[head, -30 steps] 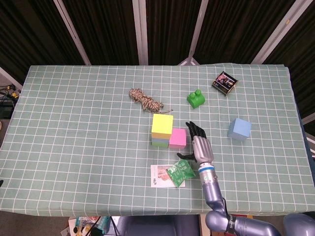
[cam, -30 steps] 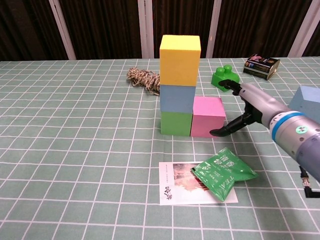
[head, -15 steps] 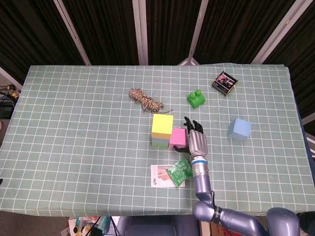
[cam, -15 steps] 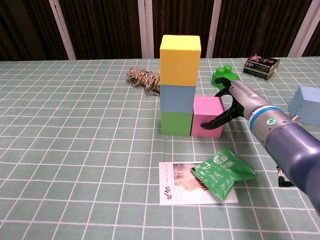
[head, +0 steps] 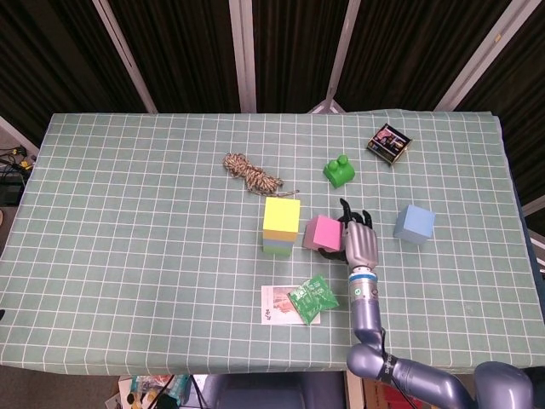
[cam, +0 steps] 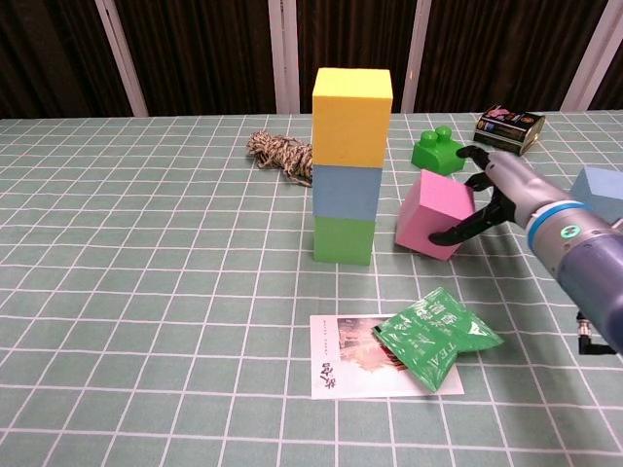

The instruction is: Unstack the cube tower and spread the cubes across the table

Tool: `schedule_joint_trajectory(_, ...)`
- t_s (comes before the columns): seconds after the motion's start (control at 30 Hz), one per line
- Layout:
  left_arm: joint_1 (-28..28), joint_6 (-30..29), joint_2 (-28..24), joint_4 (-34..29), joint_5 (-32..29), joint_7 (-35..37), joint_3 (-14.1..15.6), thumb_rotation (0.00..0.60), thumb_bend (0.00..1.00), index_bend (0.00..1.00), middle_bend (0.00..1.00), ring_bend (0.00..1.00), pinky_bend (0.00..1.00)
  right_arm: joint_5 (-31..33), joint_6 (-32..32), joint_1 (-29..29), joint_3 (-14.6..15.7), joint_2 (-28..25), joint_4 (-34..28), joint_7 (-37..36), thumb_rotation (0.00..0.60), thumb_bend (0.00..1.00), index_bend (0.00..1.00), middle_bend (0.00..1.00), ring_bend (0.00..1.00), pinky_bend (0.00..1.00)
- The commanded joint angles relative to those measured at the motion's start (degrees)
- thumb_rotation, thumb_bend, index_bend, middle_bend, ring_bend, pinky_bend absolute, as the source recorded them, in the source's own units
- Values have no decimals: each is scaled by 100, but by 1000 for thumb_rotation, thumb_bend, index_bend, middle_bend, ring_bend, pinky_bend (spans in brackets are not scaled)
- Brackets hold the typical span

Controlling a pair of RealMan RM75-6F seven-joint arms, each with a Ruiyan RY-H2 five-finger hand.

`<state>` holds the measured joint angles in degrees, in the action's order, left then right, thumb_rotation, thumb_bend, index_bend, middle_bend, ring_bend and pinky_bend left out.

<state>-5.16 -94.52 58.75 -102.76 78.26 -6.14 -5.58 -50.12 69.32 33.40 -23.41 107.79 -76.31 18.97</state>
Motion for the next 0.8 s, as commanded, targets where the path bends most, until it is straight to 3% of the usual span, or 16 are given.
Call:
schedule_joint_trajectory(0.03, -1, -2, 2, -2, -4, 1, -1, 600, 169, 159, 0, 0, 0, -30, -36, -134, -25, -268, -112, -160, 600, 148, 75, 468, 223, 0)
schedule_joint_trajectory(0.23, -30, -49, -6, -13, -29, 46, -16, 600, 169, 159, 0, 0, 0, -72, -186, -530, 3, -986, -634, -639, 600, 148, 75, 480, 237, 0)
schedule_joint_trajectory(0.63, -61, -90, -28, -11, -35, 137, -29, 600, 170, 159, 0, 0, 0, -781, -185, -1403, 509, -2377, -1666, -1676, 600, 148, 75, 480, 237, 0)
schedule_joint_trajectory(0.8, -56, -70, -34, -7, -26, 141, -20, 600, 170, 160, 0, 0, 0, -1085, -128, -1672, 748, -2720, -1891, -2042, 600, 149, 75, 480, 237, 0)
